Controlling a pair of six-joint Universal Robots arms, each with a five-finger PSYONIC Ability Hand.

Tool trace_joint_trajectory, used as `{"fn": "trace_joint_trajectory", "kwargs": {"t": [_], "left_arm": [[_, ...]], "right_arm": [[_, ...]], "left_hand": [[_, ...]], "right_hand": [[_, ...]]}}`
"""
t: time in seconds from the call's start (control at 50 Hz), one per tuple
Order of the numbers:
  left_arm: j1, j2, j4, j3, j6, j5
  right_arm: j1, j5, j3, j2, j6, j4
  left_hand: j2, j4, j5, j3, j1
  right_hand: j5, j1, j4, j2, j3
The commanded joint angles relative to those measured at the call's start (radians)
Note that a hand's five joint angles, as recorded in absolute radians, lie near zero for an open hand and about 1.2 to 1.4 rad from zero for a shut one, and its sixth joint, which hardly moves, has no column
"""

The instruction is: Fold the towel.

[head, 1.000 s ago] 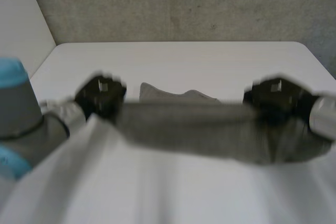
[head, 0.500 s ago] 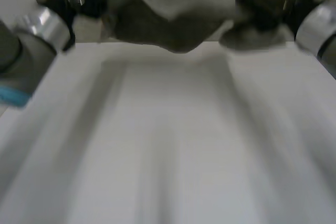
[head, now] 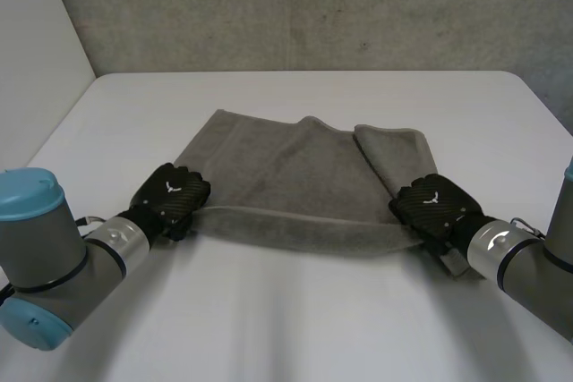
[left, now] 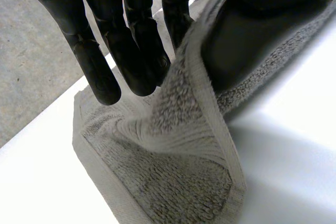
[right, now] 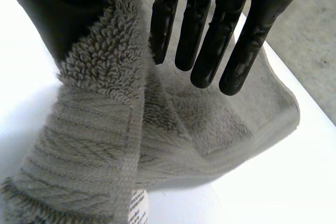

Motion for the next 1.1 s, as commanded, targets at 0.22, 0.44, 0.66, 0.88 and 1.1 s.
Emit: {"fn": "trace_joint_trajectory", "kwargs": {"t": [0.22,0.44,0.66,0.88,1.1], "left_arm": [[0.017,-0.018,0.003,0.0,0.001,-0.007],[0.018,-0.02,0.003,0.003,0.003,-0.029],[0.018,-0.027,0.003,0.005,0.005,-0.032],[0.018,-0.038,-0.001,0.007,0.005,-0.033],[0.018,-0.04,-0.004,0.008,0.005,-0.033]], "right_arm": [[-0.123,0.011,-0.091,0.028,0.036,0.24],[-0.155,-0.001,-0.141,0.065,0.034,0.425],[-0.206,-0.095,-0.171,0.052,0.02,0.539],[-0.232,-0.1,-0.181,0.034,0.014,0.573],[-0.236,-0.1,-0.181,0.029,-0.022,0.602]], "left_hand": [[-0.257,-0.257,-0.276,-0.259,-0.274],[-0.263,-0.263,-0.282,-0.265,-0.28],[-0.26,-0.26,-0.279,-0.262,-0.277],[-0.265,-0.266,-0.285,-0.268,-0.283],[-0.274,-0.275,-0.294,-0.276,-0.292]], "right_hand": [[0.1,0.085,0.082,0.084,0.086],[-0.072,-0.087,-0.09,-0.088,-0.087],[-0.057,-0.073,-0.076,-0.073,-0.072],[-0.051,-0.067,-0.07,-0.068,-0.066],[0.131,0.115,0.112,0.114,0.116]]}}
